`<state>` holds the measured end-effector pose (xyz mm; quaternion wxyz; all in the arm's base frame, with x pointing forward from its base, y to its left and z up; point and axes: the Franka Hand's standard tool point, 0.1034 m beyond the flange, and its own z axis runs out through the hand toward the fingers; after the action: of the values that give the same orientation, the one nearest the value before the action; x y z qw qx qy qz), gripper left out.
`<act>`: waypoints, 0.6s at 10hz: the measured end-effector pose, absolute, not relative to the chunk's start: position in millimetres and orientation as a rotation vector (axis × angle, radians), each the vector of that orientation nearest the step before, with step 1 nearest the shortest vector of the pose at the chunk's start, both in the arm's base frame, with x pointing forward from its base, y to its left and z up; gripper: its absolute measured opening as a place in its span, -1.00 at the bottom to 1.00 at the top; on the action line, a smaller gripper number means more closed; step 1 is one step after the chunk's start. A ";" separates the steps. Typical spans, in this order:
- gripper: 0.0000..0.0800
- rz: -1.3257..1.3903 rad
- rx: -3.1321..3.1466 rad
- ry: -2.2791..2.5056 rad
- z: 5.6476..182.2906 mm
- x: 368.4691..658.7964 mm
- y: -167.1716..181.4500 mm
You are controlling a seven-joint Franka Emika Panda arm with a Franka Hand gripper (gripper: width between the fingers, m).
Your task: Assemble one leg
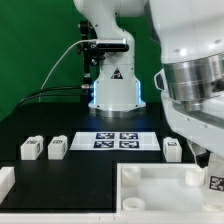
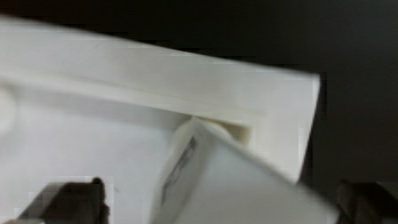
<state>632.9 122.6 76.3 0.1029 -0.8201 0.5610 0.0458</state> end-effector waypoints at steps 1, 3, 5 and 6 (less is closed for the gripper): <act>0.62 0.127 -2.467 1.579 75.5 632.5 122.0; 0.62 0.094 -2.662 1.255 73.7 630.4 119.6; 0.62 0.122 -2.969 0.549 69.8 623.5 113.9; 0.62 0.116 -2.982 0.442 69.0 623.6 112.4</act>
Offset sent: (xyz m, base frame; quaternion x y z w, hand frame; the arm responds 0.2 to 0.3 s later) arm -0.0156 0.0017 -0.0169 -0.2036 0.0177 -0.4965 0.8436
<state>623.6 112.4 69.0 0.0625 -0.9865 0.1463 0.0384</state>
